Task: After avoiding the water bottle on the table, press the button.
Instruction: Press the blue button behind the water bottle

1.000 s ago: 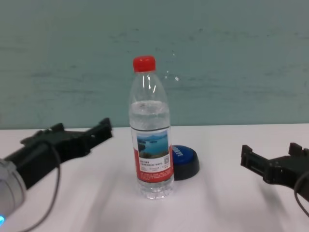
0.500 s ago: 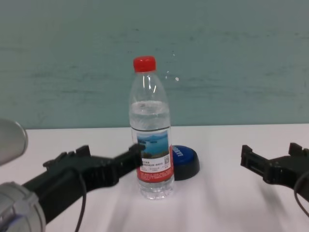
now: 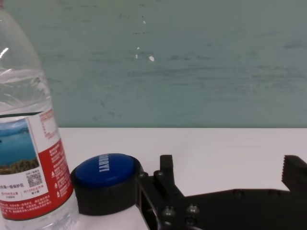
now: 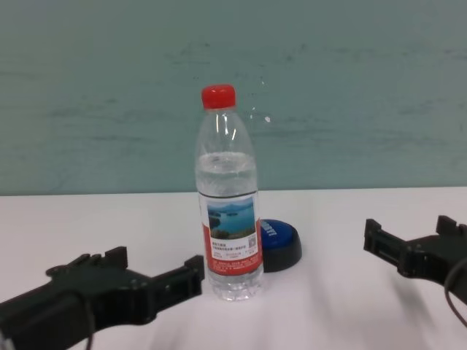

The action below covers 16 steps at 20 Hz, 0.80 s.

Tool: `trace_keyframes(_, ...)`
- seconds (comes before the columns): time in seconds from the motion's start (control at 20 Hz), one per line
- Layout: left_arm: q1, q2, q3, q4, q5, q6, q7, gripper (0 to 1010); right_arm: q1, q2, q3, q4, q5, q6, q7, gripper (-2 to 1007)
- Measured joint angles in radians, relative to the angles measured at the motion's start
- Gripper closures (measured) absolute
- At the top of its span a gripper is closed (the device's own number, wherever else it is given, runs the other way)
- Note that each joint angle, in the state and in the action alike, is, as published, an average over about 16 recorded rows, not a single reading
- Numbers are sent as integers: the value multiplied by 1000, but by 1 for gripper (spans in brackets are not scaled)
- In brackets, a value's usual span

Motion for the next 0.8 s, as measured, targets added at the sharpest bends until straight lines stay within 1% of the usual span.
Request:
trace_keyframes(0.15,-2,30,-5,-2,-6,2,-28,10,0,0,0,0,0,0,0,1)
trace_keyframes(0.35,-20,67,-9,11,-15,-10,-57,10,0,0,0,0,0,0,0,1)
trace_keyframes(0.55,-58,95,-11,44,-27,-37,-81,10,0,0,0,0,0,0,0,1)
trace_keyframes(0.8,-127,117,-1,109,-44,-83,-112,10,0,0,0,0,0,0,0,1)
